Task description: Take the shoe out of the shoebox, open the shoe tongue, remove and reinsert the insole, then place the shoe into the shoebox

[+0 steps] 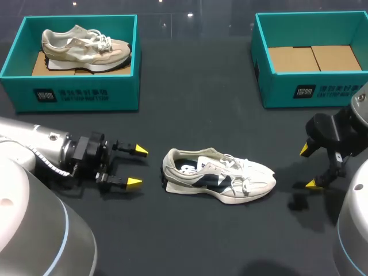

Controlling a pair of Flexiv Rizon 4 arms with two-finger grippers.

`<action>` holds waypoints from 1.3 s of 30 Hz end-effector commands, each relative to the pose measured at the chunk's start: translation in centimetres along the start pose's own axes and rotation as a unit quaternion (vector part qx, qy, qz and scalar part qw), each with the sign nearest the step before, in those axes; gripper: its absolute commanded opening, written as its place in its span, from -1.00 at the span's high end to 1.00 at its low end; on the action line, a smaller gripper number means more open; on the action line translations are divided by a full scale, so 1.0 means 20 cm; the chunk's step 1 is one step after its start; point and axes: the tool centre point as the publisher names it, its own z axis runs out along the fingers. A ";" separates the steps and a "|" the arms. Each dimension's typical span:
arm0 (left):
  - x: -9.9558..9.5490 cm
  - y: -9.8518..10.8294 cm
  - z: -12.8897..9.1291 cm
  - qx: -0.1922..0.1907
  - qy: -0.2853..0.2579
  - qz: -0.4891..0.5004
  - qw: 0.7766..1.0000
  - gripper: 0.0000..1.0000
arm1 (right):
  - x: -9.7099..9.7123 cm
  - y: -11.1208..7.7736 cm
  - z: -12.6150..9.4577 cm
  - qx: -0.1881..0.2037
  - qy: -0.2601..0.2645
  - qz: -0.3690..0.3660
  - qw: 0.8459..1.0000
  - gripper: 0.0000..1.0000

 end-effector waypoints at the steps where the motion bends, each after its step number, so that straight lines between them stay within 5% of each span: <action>1: -0.01 0.02 0.05 0.014 -0.008 -0.014 1.000 -1.00 | 0.01 0.00 0.00 0.001 -0.002 0.000 1.000 -1.00; 17: -0.07 0.03 0.19 0.018 0.018 -0.027 0.999 -1.00 | 0.01 0.00 0.00 0.001 -0.002 0.000 1.000 -1.00; 39: -0.02 0.00 0.34 0.019 0.052 -0.018 0.998 -1.00 | 0.01 0.00 0.00 0.001 -0.002 0.000 1.000 -1.00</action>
